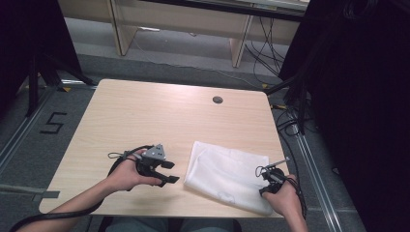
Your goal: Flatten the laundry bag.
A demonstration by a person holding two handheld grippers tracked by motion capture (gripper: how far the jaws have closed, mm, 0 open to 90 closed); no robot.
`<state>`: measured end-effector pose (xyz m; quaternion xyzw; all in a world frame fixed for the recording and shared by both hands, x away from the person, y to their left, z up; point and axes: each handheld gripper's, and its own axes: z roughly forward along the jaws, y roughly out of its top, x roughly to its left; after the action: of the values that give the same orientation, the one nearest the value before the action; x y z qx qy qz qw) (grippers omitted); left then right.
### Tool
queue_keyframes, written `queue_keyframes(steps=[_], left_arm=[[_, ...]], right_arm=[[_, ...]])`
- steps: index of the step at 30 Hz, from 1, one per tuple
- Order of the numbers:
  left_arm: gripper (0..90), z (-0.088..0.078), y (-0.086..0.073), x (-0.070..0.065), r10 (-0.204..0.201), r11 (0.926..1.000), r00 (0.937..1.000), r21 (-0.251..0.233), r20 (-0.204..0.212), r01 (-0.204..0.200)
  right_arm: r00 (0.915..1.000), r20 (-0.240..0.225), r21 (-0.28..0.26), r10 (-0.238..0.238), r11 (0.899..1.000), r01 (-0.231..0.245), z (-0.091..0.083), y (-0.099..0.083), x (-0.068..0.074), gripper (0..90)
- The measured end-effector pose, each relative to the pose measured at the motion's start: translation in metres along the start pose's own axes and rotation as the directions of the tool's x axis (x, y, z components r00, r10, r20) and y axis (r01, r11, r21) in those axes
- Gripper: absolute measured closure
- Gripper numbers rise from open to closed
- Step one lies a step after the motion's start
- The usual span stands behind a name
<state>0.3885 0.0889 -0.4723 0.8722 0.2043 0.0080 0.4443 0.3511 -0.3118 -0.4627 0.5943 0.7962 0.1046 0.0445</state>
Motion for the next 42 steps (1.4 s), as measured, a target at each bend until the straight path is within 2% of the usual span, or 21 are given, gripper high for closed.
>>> queue_keyframes(steps=[2, 6, 7, 8, 11, 12, 14, 16, 17, 19, 20, 22, 23, 24, 27, 30, 31, 35, 37, 39, 42], left_arm=[[41.6, 0.007, 0.001, 0.001, -0.025, 0.9997, 0.9996, 0.005, 0.010, 0.025], [41.9, 0.015, 0.001, 0.002, -0.068, 0.9976, 0.9969, -0.011, 0.038, 0.069], [41.9, 0.017, 0.000, 0.003, -0.086, 0.9959, 0.9948, -0.022, 0.054, 0.087], [41.9, 0.018, 0.000, 0.002, -0.092, 0.9954, 0.9945, -0.022, 0.050, 0.093], [42.1, 0.023, -0.001, -0.001, -0.102, 0.9941, 0.9933, -0.032, 0.055, 0.103], [42.2, 0.023, -0.001, -0.001, -0.102, 0.9941, 0.9933, -0.032, 0.055, 0.103], [42.4, 0.027, -0.002, -0.002, -0.087, 0.9959, 0.9951, -0.021, 0.047, 0.088], [43.0, 0.031, -0.003, -0.002, -0.100, 0.9948, 0.9946, -0.016, 0.027, 0.101], [43.8, 0.032, -0.003, -0.002, -0.104, 0.9945, 0.9943, -0.014, 0.023, 0.104], [45.5, 0.034, -0.004, 0.000, -0.080, 0.9967, 0.9967, -0.010, 0.008, 0.080], [47.8, 0.035, -0.004, 0.000, -0.080, 0.9967, 0.9968, -0.007, 0.002, 0.080], [51.6, 0.036, -0.005, -0.001, -0.095, 0.9954, 0.9954, -0.001, -0.010, 0.095], [53.7, 0.036, -0.006, 0.000, -0.074, 0.9972, 0.9972, 0.008, -0.012, 0.074], [55.3, 0.036, -0.006, 0.000, -0.084, 0.9964, 0.9962, 0.010, -0.020, 0.084], [60.6, 0.034, -0.007, 0.001, -0.094, 0.9953, 0.9950, 0.018, -0.032, 0.095], [62.8, 0.032, -0.008, 0.002, -0.098, 0.9949, 0.9945, 0.022, -0.038, 0.099], [63.4, 0.031, -0.008, 0.003, -0.100, 0.9946, 0.9941, 0.026, -0.044, 0.101], [68.6, 0.026, -0.008, 0.006, -0.104, 0.9938, 0.9929, 0.034, -0.059, 0.106], [71.9, 0.021, -0.009, 0.009, -0.107, 0.9931, 0.9919, 0.042, -0.069, 0.110], [74.2, 0.018, -0.011, 0.010, -0.116, 0.9920, 0.9904, 0.041, -0.075, 0.119], [77.3, 0.010, -0.013, 0.014, -0.110, 0.9920, 0.9896, 0.052, -0.093, 0.115]], right_arm=[[0.9999, -0.014, 0.008, 0.003, 1.000, -0.003, 0.008, 0.004, 0.001, 90.0], [0.9989, 0.012, 0.013, -0.044, 0.999, 0.044, 0.012, 0.013, 0.008, 90.0], [0.9975, 0.016, -0.014, -0.069, 0.998, 0.069, 0.015, 0.013, 0.009, 90.0], [0.9930, 0.033, 0.014, -0.113, 0.994, 0.113, 0.014, 0.018, 0.010, 90.0], [0.9876, 0.049, 0.001, -0.149, 0.989, 0.149, 0.017, 0.021, 0.011, 90.0], [0.9901, 0.060, 0.003, -0.127, 0.992, 0.127, 0.017, 0.023, 0.012, 90.0], [0.9889, 0.042, -0.007, -0.143, 0.990, 0.143, 0.017, 0.024, 0.013, 90.0], [0.9953, 0.026, -0.026, -0.093, 0.995, 0.094, 0.018, 0.027, 0.019, 90.0], [0.9901, 0.026, -0.047, -0.138, 0.989, 0.139, 0.021, 0.028, 0.016, 90.0], [0.9963, 0.015, -0.034, -0.084, 0.996, 0.085, 0.019, 0.030, 0.021, 90.0], [0.9906, 0.031, -0.050, -0.134, 0.990, 0.135, 0.021, 0.031, 0.019, 90.0], [0.9953, 0.022, -0.029, -0.094, 0.995, 0.095, 0.019, 0.034, 0.024, 90.0], [0.9954, 0.023, -0.042, -0.093, 0.995, 0.094, 0.020, 0.035, 0.024, 90.0], [0.9896, 0.027, -0.067, -0.141, 0.987, 0.143, 0.023, 0.036, 0.022, 90.0], [0.9956, 0.015, -0.052, -0.092, 0.994, 0.093, 0.022, 0.040, 0.027, 90.0], [0.9952, 0.015, -0.063, -0.097, 0.993, 0.098, 0.023, 0.044, 0.029, 90.0], [0.9922, 0.016, -0.072, -0.124, 0.990, 0.125, 0.025, 0.044, 0.028, 90.0], [0.9957, 0.012, -0.074, -0.092, 0.993, 0.092, 0.025, 0.049, 0.033, 90.0], [0.9899, 0.017, -0.086, -0.141, 0.986, 0.142, 0.028, 0.052, 0.031, 90.0], [0.9944, 0.005, -0.086, -0.105, 0.991, 0.106, 0.028, 0.057, 0.036, 90.0], [0.9942, 0.010, -0.081, -0.107, 0.991, 0.108, 0.030, 0.065, 0.043, 90.0]])
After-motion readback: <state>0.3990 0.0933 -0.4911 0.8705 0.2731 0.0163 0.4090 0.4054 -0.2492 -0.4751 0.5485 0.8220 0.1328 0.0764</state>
